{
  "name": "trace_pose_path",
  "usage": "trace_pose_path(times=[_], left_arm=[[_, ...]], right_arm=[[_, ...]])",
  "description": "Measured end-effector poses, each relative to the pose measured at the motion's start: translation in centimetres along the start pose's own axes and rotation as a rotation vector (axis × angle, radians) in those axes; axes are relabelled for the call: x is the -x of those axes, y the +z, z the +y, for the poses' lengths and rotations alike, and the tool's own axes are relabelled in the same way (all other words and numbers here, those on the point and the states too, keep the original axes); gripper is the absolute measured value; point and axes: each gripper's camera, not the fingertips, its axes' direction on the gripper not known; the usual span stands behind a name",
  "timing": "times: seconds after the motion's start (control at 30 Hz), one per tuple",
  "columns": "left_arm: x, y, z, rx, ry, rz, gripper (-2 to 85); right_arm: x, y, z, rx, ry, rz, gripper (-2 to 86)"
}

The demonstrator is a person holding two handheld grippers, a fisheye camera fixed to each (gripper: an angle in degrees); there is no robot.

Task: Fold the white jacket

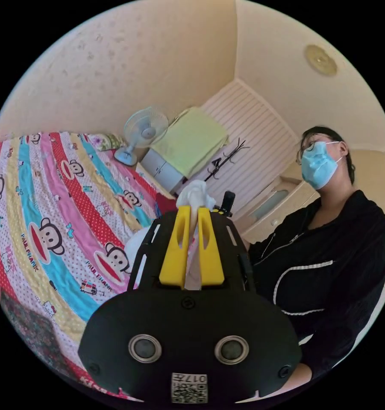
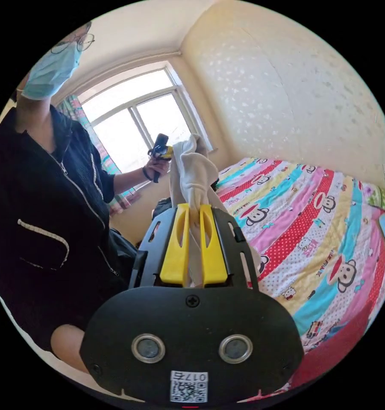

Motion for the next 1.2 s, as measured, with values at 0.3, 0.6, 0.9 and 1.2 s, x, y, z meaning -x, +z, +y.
trace_pose_path(times=[0.3,0.6,0.9,1.2], left_arm=[[-19.5,-11.2,3.7,-0.207,0.386,-0.185,1.7],[-26.8,-21.7,10.3,-0.298,0.441,-0.352,1.8],[-27.1,-31.3,19.3,-0.317,0.461,-0.333,2.3],[-22.3,-37.4,31.6,-0.388,0.376,-0.181,3.3]], right_arm=[[3.0,-6.2,-7.6,-0.021,-0.387,-0.108,9.9],[3.9,-7.0,-12.7,-0.203,-0.442,-0.159,13.9],[2.0,-9.4,-17.4,-0.106,-0.322,-0.024,4.6],[1.3,-27.4,-30.6,-0.454,-0.128,0.165,3.9]])
